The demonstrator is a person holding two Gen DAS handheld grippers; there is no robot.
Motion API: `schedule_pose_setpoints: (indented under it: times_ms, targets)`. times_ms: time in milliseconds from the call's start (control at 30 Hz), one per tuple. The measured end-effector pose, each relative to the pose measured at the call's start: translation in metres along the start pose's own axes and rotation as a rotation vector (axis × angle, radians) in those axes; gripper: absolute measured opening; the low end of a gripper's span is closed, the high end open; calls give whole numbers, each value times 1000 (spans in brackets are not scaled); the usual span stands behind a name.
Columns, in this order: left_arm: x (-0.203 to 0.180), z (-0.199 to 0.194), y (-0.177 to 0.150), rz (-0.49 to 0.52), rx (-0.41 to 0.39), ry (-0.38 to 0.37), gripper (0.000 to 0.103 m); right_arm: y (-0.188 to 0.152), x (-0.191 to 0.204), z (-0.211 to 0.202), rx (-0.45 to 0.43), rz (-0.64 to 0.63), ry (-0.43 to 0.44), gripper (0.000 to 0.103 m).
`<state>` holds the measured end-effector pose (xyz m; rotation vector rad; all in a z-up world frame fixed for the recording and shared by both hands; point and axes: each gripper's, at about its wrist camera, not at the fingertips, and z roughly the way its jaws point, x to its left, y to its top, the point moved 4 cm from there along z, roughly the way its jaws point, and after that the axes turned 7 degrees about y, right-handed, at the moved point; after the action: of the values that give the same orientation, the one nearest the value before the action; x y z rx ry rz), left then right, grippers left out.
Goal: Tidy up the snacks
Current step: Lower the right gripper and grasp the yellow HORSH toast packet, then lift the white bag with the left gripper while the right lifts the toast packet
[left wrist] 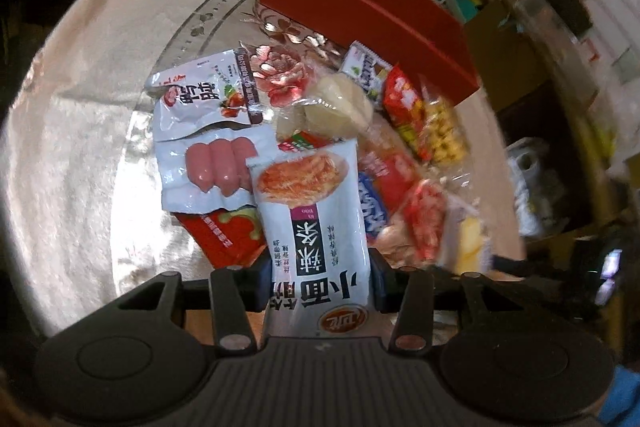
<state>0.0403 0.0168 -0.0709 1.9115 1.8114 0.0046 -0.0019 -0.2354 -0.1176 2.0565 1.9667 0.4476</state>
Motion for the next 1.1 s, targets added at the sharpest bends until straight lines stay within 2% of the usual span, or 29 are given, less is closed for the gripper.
schedule_pose_setpoints:
  times_ms: [100, 233, 400, 500, 567, 633, 733, 833, 933, 1033, 1100]
  targets:
    - [-4, 8, -4, 35, -8, 47, 39, -13, -8, -2, -78, -1, 41, 103]
    - [-10, 14, -6, 71, -23, 90, 39, -16, -16, -4, -137, -3, 59, 103]
    - [-11, 21, -8, 95, -14, 99, 39, -13, -14, -2, -124, -10, 51, 103]
    - [-10, 28, -12, 110, 10, 130, 39, -5, -6, 6, -93, -8, 48, 103]
    - [-12, 31, -15, 130, 12, 153, 39, -2, -4, 5, -85, -15, 44, 98]
    - [-14, 30, -17, 139, 6, 161, 38, -1, 2, -2, -90, -35, 54, 84]
    - [-12, 26, -18, 123, -3, 177, 38, -5, 6, -9, -93, -71, 50, 81]
    - [-12, 16, -15, 107, -33, 188, 38, -6, 7, -20, -115, -67, 78, 79]
    - [-22, -1, -7, 110, -66, 174, 38, 0, 9, -40, -181, -57, 124, 79]
    - [-40, -17, 7, 153, -154, 149, 38, 9, 11, -56, -247, -43, 156, 79]
    - [-46, -19, 20, 160, -186, 141, 38, 15, 11, -62, -280, -37, 167, 79]
